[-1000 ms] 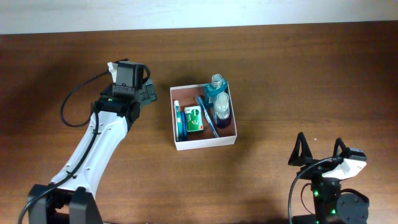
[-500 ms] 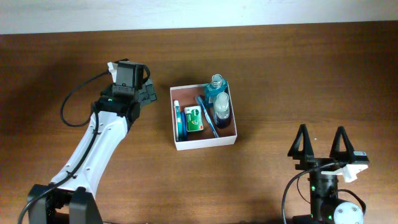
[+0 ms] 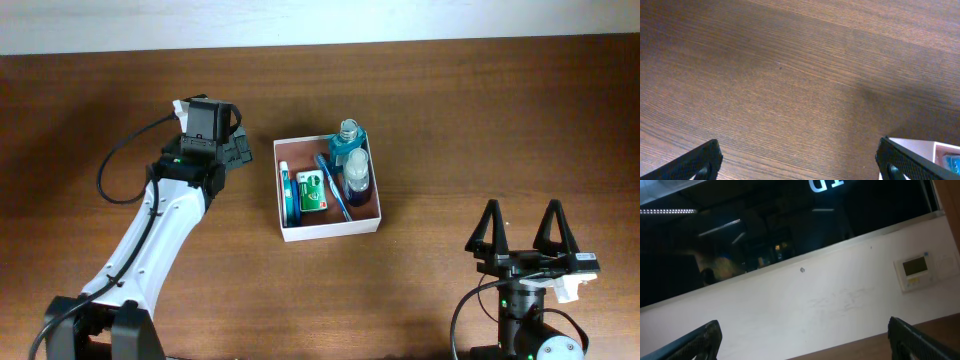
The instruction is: Pack container
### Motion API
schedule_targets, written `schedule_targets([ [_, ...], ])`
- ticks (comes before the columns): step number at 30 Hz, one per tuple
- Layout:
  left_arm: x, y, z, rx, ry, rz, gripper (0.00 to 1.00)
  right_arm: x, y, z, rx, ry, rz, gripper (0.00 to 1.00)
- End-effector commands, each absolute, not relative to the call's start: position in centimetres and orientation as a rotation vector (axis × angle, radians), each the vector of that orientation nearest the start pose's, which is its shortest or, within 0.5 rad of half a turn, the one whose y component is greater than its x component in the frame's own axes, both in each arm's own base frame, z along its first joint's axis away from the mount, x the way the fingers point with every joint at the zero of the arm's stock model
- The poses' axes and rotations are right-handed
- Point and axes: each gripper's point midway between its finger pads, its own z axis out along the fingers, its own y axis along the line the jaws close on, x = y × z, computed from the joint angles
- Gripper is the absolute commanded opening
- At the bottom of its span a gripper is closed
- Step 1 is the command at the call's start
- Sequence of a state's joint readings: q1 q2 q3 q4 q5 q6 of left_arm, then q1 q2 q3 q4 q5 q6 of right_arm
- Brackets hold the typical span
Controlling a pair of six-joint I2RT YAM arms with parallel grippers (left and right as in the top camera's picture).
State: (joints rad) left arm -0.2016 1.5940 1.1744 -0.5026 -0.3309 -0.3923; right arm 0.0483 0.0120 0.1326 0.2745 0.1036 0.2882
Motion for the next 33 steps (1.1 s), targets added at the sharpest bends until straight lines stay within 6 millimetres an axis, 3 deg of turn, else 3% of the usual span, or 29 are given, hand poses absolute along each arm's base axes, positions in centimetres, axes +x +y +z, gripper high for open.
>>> schedule_targets([
  [1,42.2,-2.6,15.3,-0.37,2.378,0.158,0.99,22.1,-0.7,29.2,0.237,1.166,0.239,0.98],
  [20,42.2,-2.6,15.3,-0.37,2.378,0.158,0.99,23.9,-0.5,23.4,0.242,1.309,0.229,0.98],
  [27,42.2,-2.6,15.3,-0.37,2.378,0.158,0.99,24.6,-0.4,18.6,0.262,1.506,0.203,0.98],
  [33,42.2,-2.6,15.3,-0.37,2.378,0.158,0.99,24.6,-0.4,15.9,0.273,1.614,0.187,0.98],
])
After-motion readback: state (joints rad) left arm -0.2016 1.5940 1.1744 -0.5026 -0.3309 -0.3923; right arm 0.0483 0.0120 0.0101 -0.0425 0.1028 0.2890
